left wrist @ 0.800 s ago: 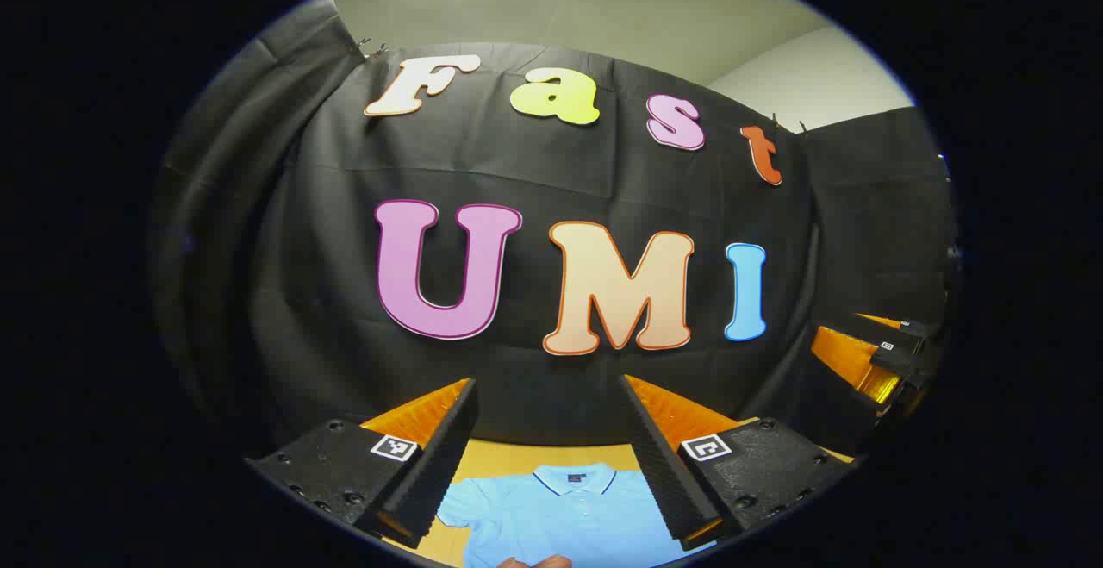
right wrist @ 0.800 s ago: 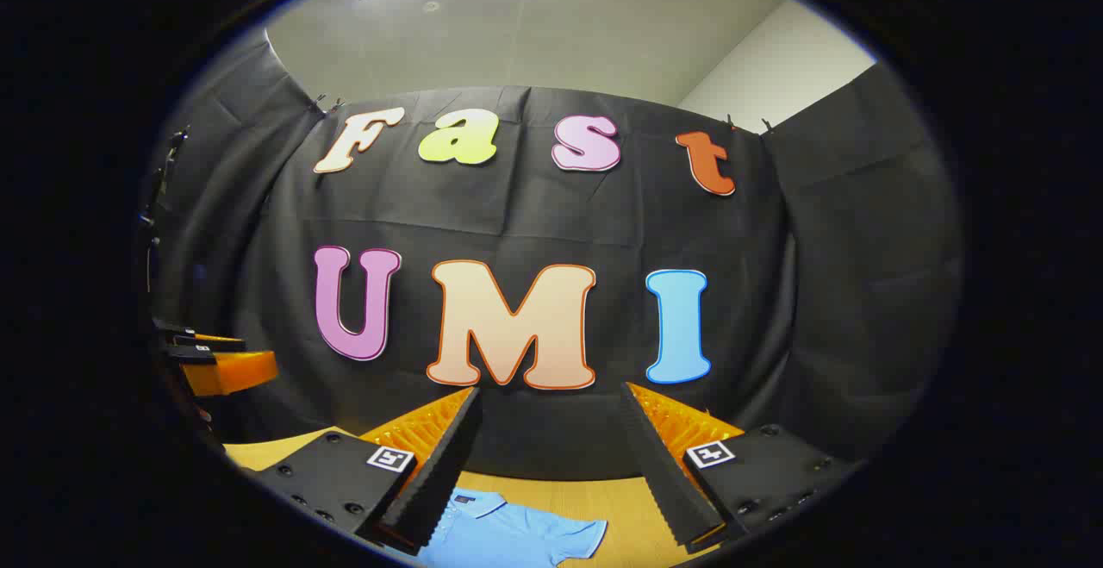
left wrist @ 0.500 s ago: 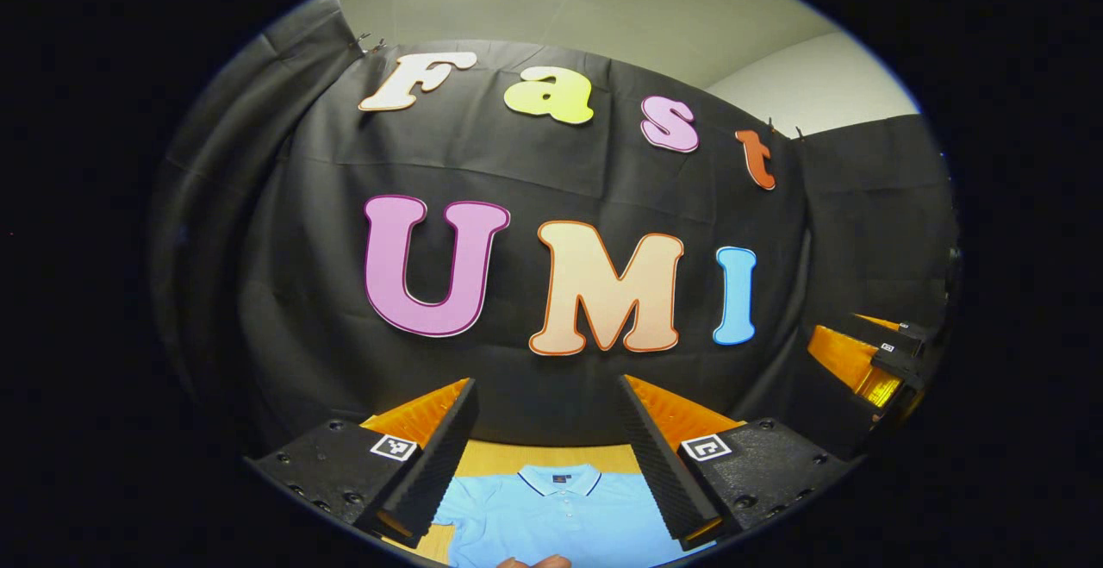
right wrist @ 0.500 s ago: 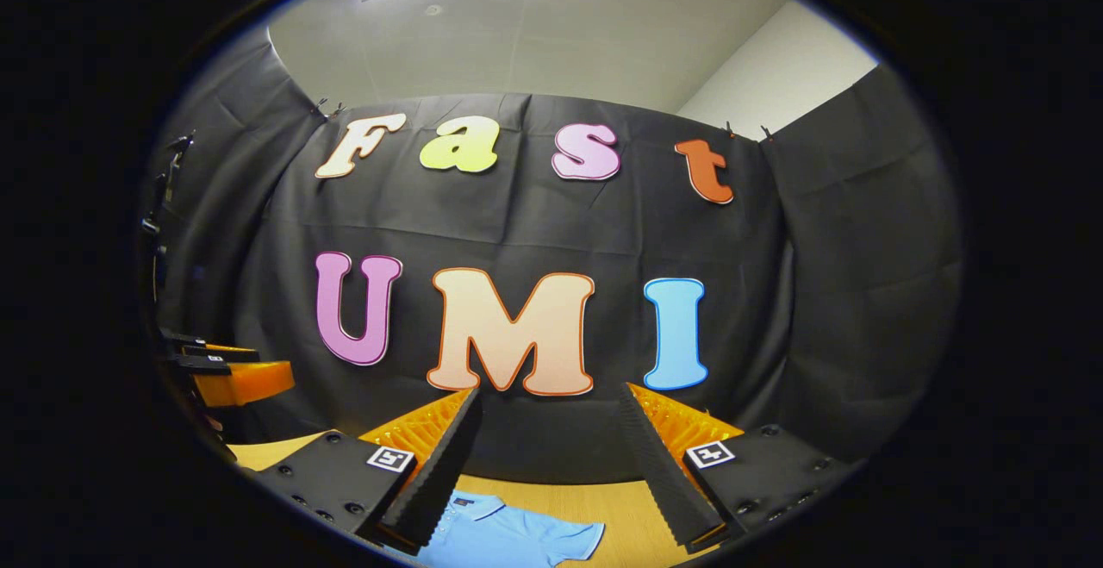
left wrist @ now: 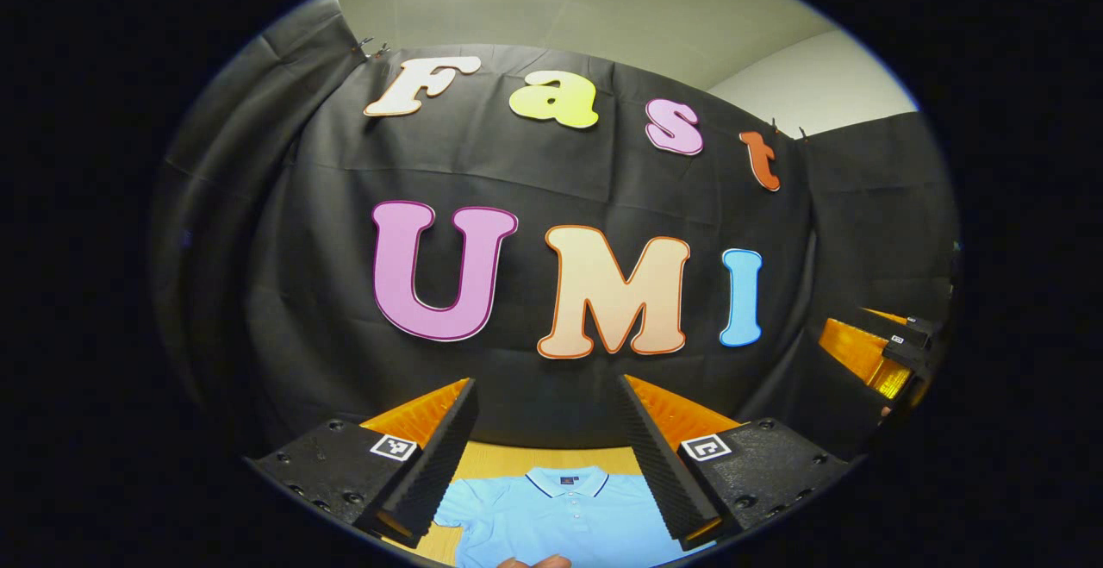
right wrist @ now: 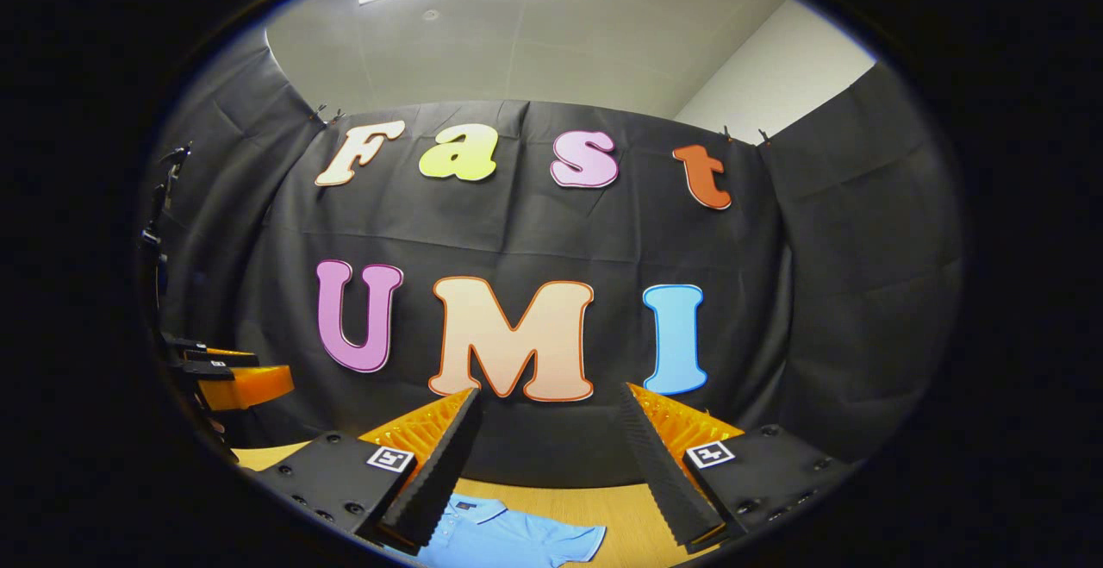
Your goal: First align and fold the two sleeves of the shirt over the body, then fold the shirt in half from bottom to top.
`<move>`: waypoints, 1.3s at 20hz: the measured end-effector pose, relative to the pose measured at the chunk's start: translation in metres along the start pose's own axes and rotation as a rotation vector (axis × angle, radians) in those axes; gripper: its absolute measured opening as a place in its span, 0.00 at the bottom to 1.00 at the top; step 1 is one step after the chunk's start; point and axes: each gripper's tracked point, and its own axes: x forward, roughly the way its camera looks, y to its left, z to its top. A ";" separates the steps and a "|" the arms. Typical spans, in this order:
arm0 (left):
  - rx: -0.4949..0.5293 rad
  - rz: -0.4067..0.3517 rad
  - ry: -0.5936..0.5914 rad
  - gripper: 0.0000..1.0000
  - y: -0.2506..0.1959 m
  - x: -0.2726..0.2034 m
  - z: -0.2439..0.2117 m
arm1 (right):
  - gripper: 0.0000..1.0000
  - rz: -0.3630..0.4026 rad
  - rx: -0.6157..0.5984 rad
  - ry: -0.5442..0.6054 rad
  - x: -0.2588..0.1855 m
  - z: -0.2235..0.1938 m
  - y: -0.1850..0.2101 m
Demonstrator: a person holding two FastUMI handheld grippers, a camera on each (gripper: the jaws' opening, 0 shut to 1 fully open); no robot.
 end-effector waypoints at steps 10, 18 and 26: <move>0.036 0.024 -0.007 0.93 0.009 -0.011 -0.001 | 0.98 0.003 0.006 0.113 0.017 -0.054 -0.008; 0.061 0.102 0.041 0.95 0.034 -0.031 -0.018 | 1.00 -0.027 -0.027 0.355 0.065 -0.189 -0.042; 0.103 0.215 0.081 0.95 0.066 -0.039 -0.028 | 0.99 -0.051 -0.053 0.580 0.095 -0.326 -0.070</move>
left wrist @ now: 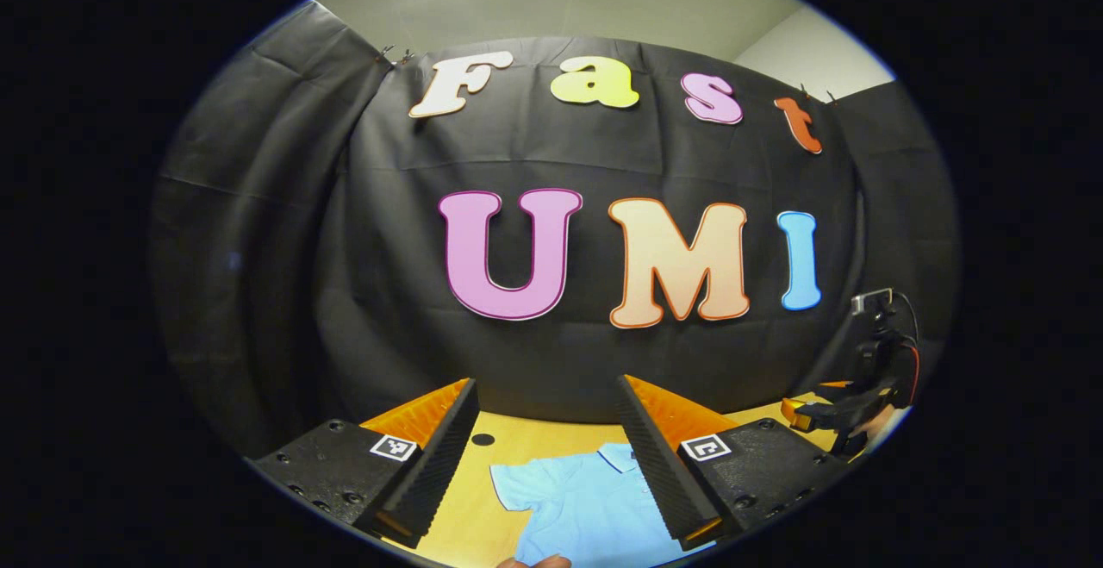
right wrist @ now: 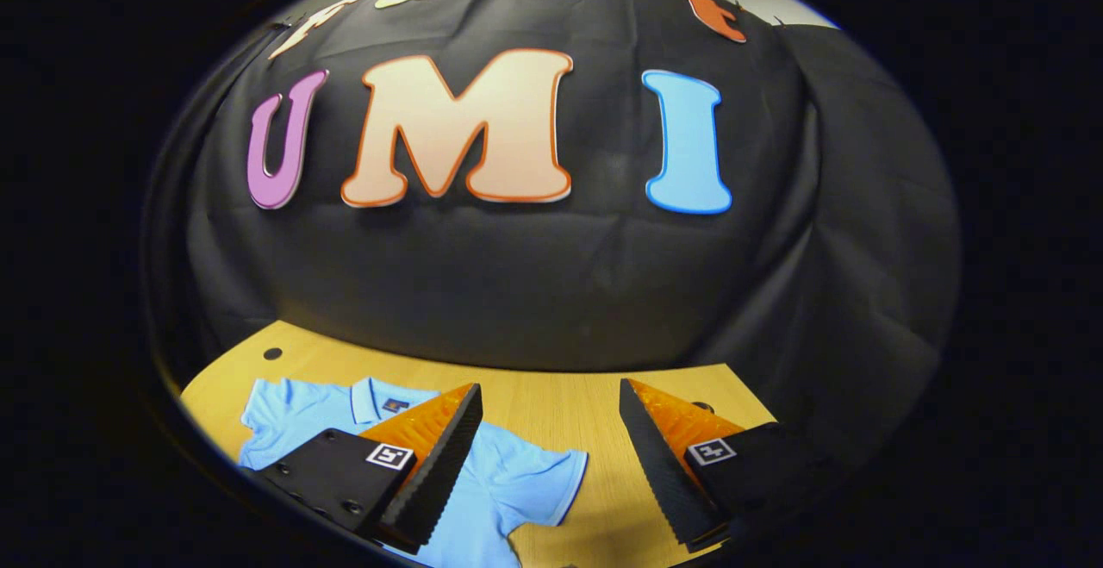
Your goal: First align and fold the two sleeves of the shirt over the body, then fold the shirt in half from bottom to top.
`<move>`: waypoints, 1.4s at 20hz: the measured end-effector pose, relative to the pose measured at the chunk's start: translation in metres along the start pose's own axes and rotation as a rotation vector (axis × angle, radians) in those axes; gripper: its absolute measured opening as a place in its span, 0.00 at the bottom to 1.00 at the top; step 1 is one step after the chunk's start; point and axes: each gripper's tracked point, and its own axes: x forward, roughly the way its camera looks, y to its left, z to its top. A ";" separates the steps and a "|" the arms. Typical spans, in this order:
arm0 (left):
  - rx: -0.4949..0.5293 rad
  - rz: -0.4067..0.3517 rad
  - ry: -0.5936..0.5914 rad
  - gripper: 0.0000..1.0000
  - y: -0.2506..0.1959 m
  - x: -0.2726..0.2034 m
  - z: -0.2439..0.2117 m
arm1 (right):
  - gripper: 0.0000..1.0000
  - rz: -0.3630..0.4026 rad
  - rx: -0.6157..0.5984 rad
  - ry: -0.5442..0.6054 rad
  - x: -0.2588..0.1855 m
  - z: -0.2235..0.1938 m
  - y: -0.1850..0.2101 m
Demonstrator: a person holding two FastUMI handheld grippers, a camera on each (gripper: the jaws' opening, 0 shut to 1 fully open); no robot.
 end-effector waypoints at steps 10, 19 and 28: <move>0.020 0.042 0.050 0.95 0.006 0.016 -0.017 | 1.00 -0.012 -0.002 0.311 0.055 -0.136 -0.013; 0.032 0.076 0.073 0.95 0.015 0.018 -0.024 | 0.94 -0.004 0.068 0.487 0.068 -0.198 -0.007; 0.025 0.083 0.080 0.95 0.017 0.017 -0.028 | 0.03 0.070 0.092 0.446 0.069 -0.188 0.019</move>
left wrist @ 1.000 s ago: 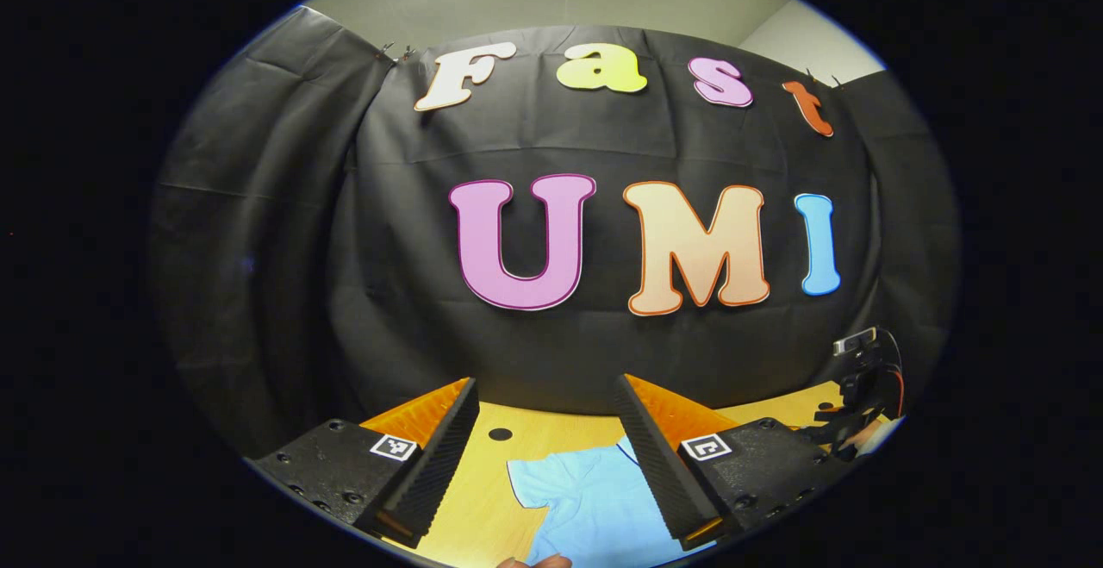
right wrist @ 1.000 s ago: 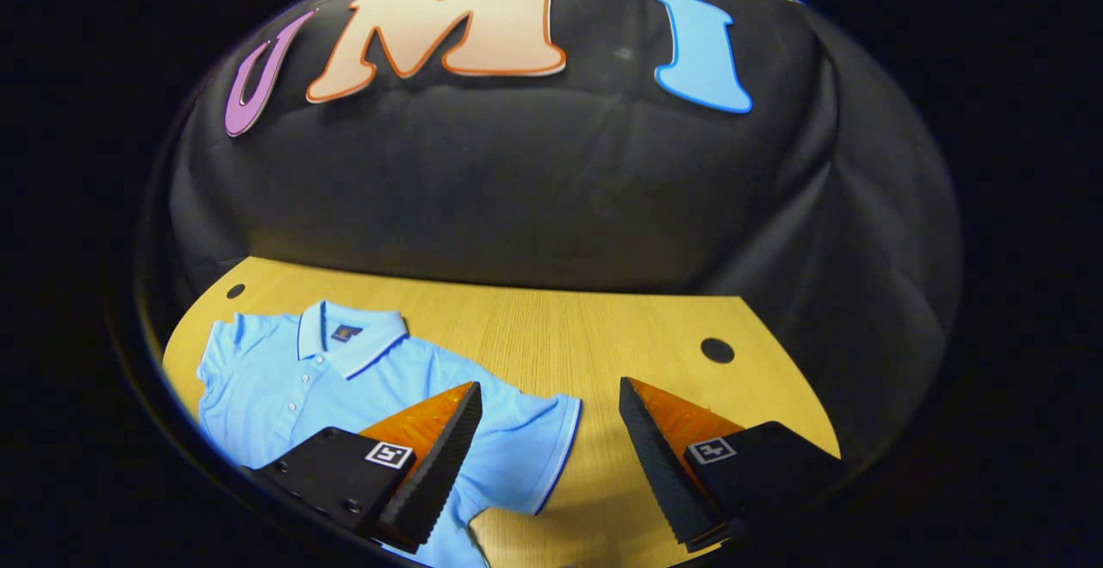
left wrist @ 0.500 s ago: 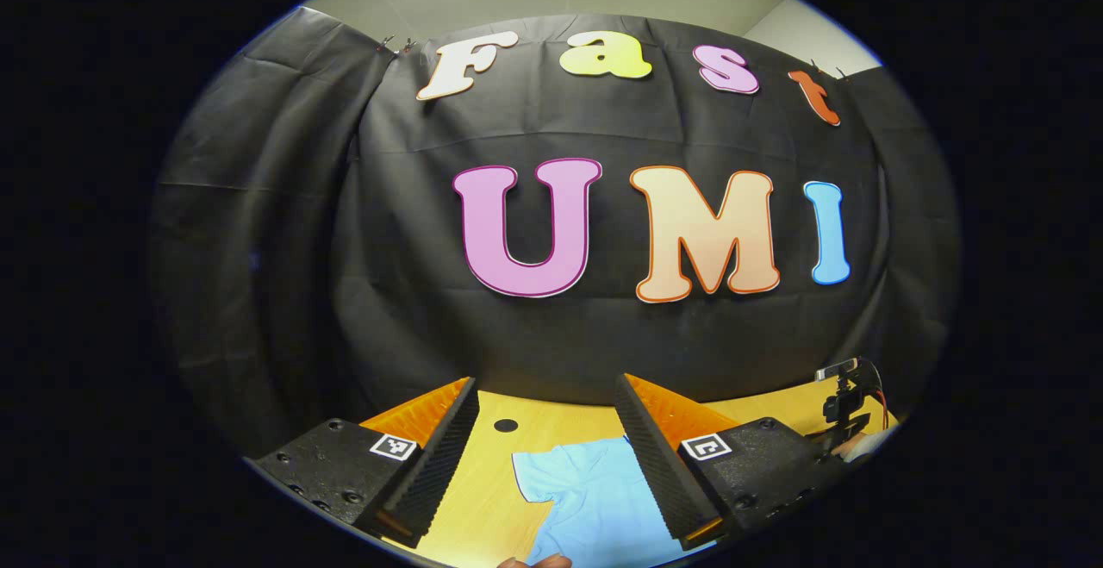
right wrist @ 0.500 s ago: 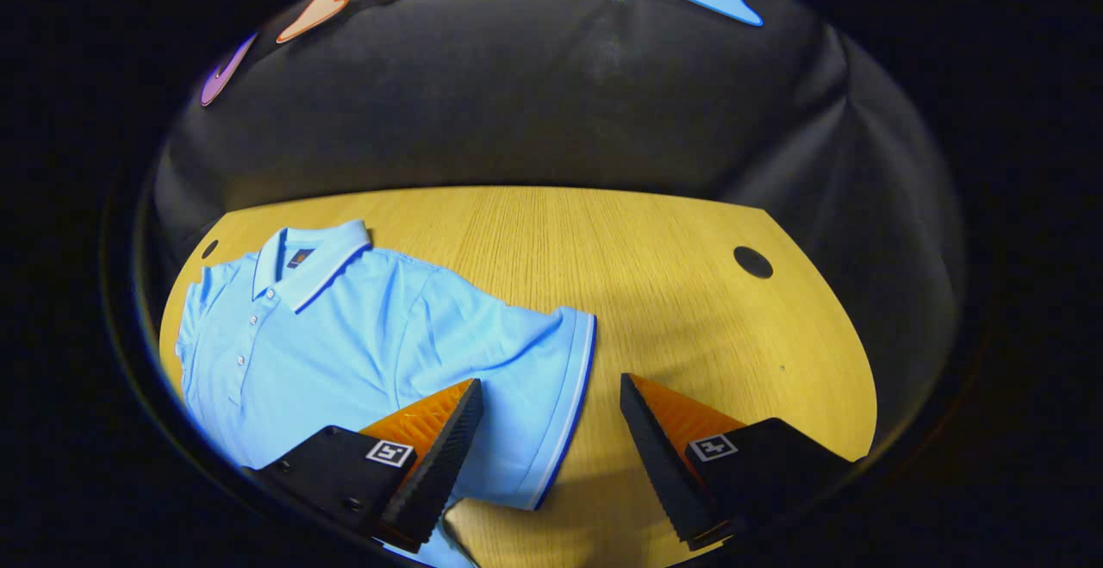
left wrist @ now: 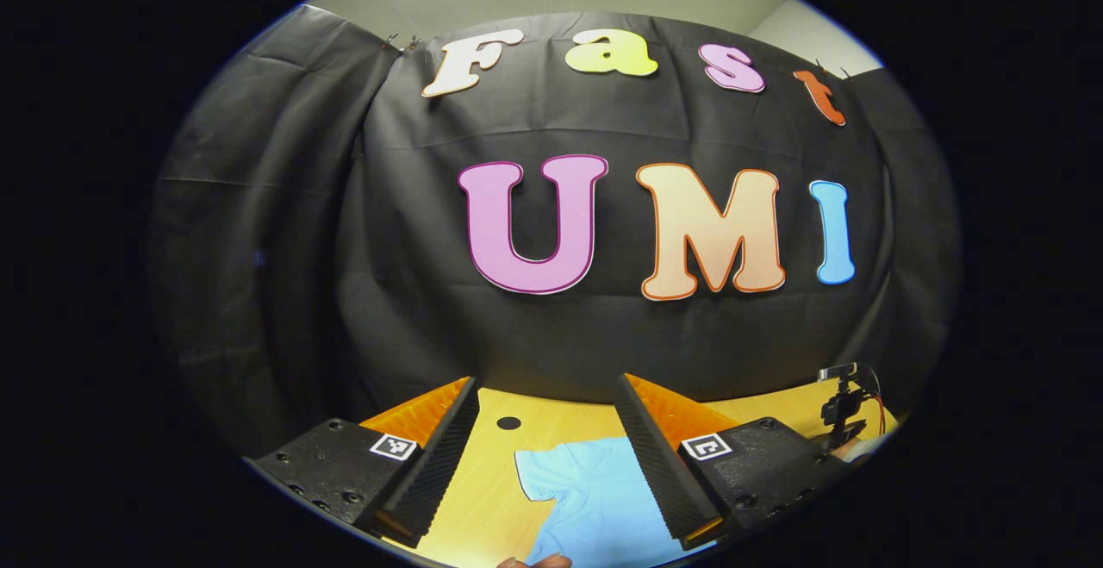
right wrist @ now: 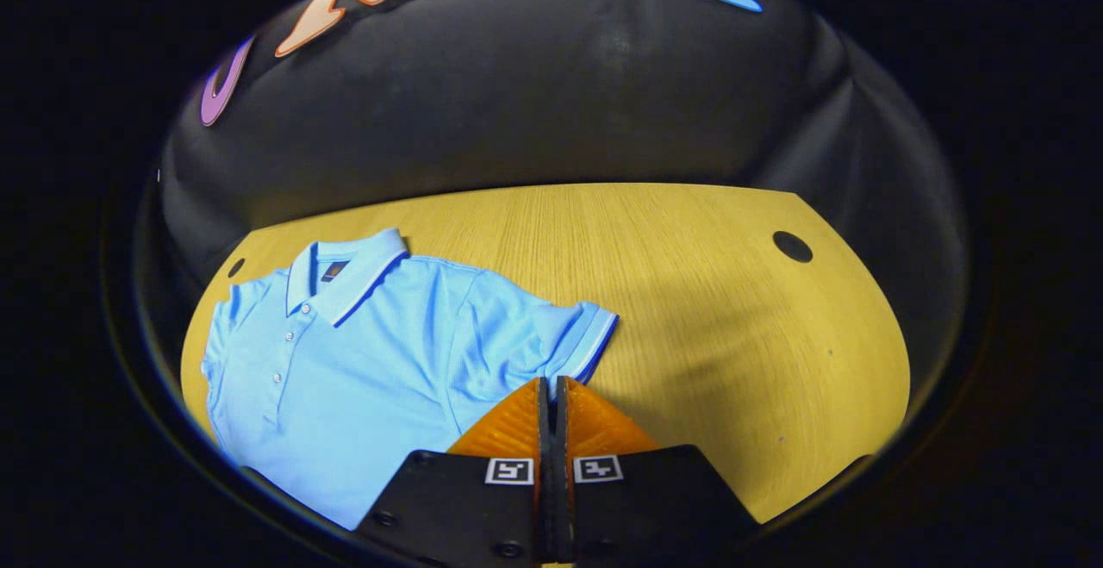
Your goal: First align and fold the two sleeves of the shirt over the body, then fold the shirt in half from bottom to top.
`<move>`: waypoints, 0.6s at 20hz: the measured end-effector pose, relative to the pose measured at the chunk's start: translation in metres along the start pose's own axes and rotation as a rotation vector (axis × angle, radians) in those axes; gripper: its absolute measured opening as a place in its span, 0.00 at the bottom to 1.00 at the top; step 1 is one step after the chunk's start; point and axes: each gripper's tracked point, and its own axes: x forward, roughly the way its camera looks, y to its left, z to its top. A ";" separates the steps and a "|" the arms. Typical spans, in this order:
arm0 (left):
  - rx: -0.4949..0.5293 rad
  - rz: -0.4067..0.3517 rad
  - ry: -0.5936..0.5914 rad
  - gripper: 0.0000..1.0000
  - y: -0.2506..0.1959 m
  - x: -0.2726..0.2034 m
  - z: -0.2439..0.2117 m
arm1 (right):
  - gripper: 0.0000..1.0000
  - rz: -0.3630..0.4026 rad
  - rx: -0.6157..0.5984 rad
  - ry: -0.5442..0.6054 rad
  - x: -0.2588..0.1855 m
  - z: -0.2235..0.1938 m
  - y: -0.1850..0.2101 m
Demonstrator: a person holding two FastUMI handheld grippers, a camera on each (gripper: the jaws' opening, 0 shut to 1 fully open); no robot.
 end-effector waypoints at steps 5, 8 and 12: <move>-0.008 0.007 0.000 0.95 0.005 -0.001 -0.002 | 0.02 0.079 0.052 -0.088 -0.020 0.034 0.035; -0.021 0.004 0.003 0.95 0.006 -0.002 -0.005 | 0.02 0.134 0.025 -0.106 -0.032 0.038 0.065; -0.024 0.010 0.010 0.95 0.012 -0.004 -0.009 | 0.02 0.239 -0.007 -0.114 -0.043 0.035 0.124</move>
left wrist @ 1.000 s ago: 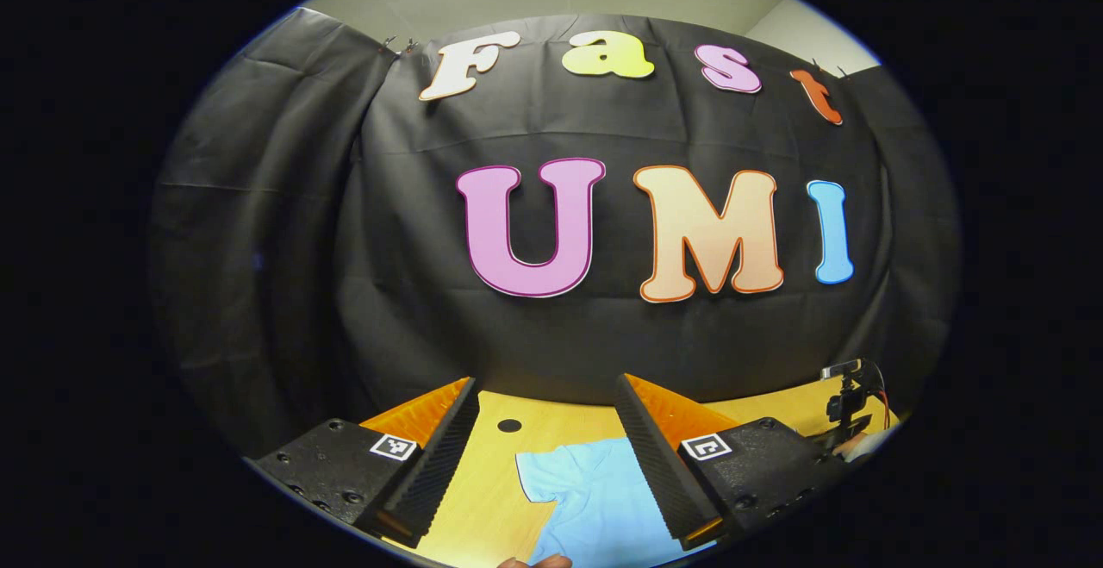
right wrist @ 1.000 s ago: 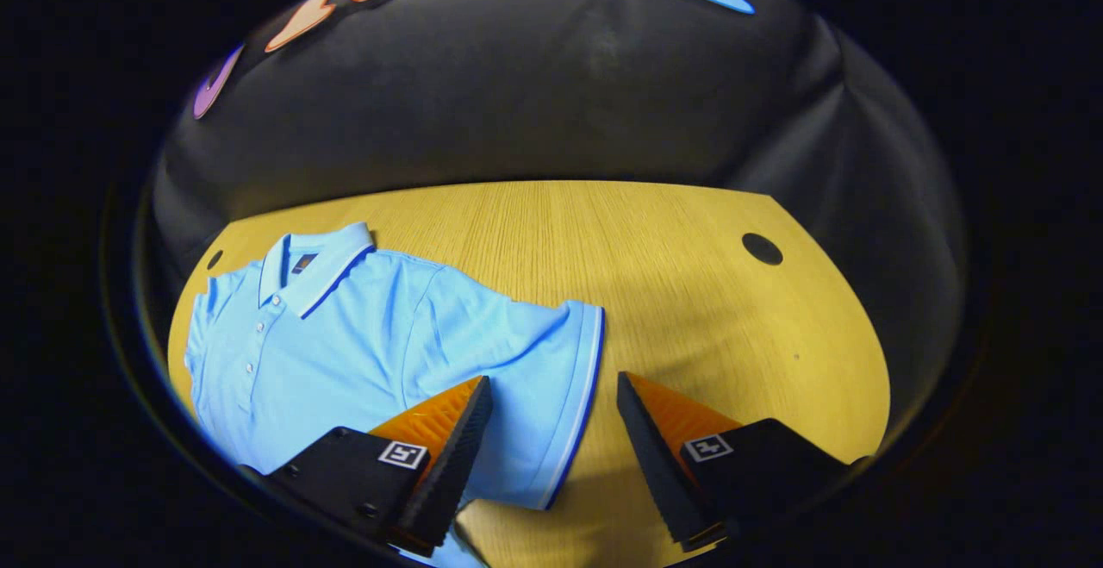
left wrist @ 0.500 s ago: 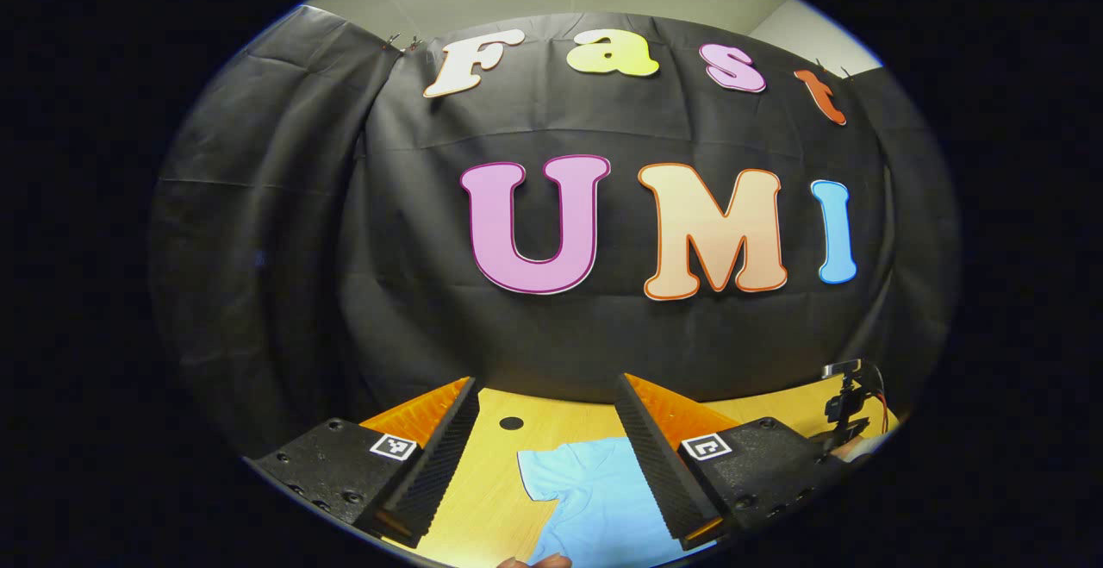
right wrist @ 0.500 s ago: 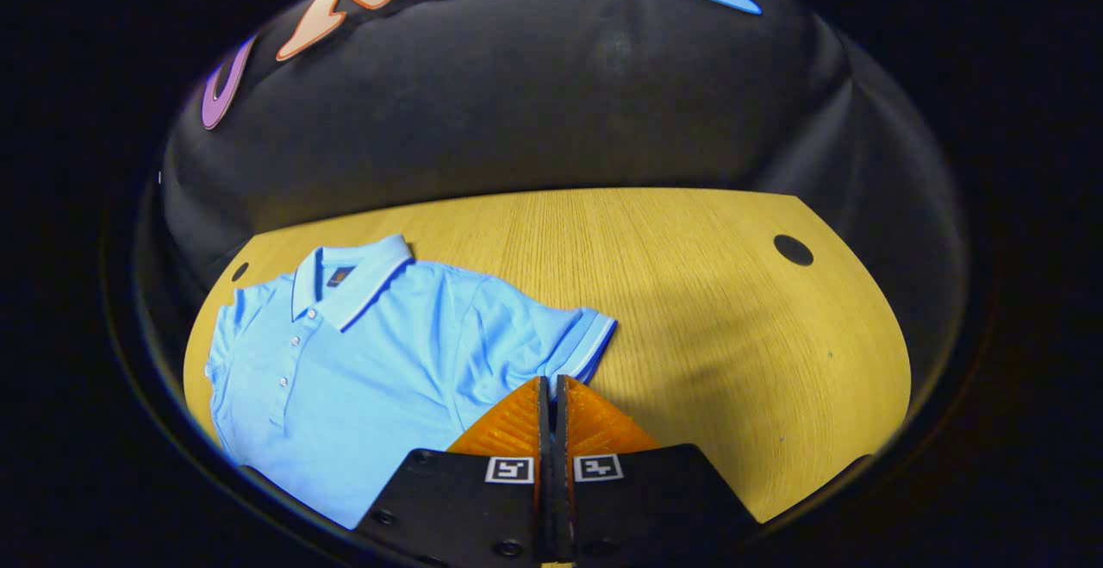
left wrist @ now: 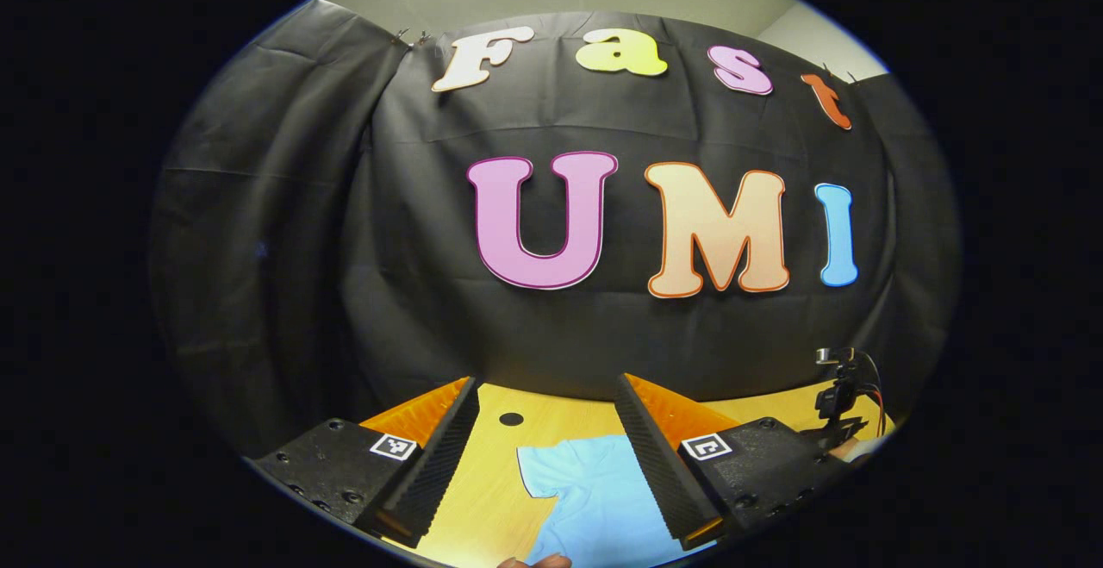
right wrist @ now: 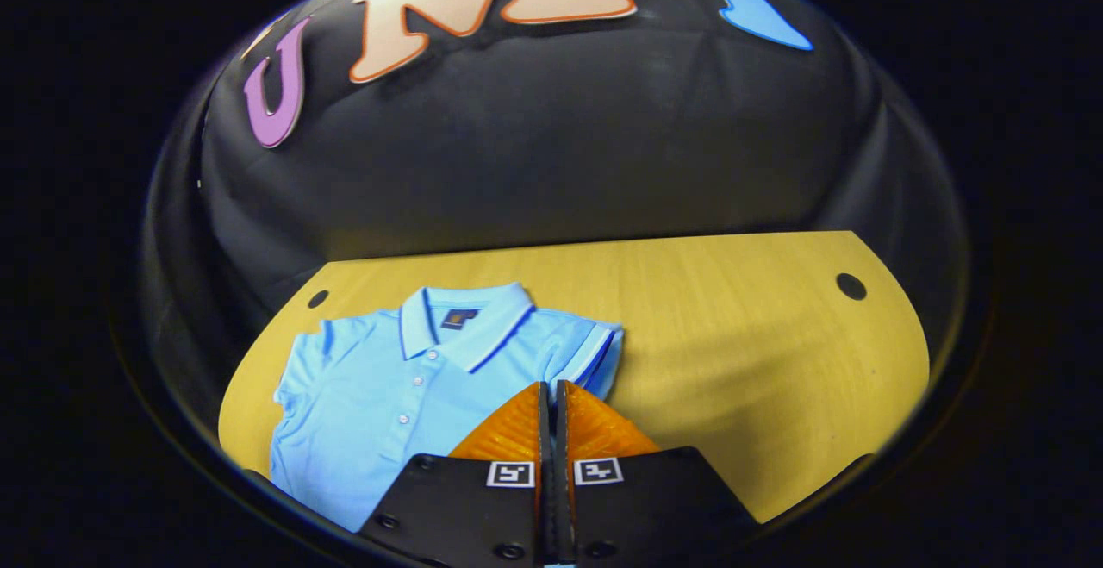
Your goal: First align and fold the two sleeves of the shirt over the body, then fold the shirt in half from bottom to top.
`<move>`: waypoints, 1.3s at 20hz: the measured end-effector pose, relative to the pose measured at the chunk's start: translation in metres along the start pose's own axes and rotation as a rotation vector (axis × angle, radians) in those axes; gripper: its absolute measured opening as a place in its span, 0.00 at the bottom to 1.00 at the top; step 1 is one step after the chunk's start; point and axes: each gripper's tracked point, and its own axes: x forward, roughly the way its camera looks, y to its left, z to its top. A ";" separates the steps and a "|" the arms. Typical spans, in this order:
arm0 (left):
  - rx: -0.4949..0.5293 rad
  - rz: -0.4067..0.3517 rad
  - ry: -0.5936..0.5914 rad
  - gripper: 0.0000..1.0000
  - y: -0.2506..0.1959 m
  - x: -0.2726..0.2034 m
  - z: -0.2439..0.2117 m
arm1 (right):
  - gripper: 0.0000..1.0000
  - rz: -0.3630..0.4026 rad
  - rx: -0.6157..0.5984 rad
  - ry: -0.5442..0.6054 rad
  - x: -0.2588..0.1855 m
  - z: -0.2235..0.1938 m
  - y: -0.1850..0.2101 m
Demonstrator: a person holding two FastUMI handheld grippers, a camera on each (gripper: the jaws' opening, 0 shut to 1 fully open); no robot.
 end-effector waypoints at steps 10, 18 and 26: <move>-0.019 -0.002 0.065 0.95 0.023 0.002 -0.035 | 0.54 0.093 -0.034 -0.020 -0.004 -0.013 0.070; -0.073 -0.103 0.233 0.95 0.018 0.065 -0.126 | 0.98 0.007 -0.022 -0.239 -0.113 0.053 0.045; -0.108 -0.124 0.450 0.96 0.016 0.143 -0.241 | 0.98 -0.199 0.019 -0.268 -0.216 0.034 -0.015</move>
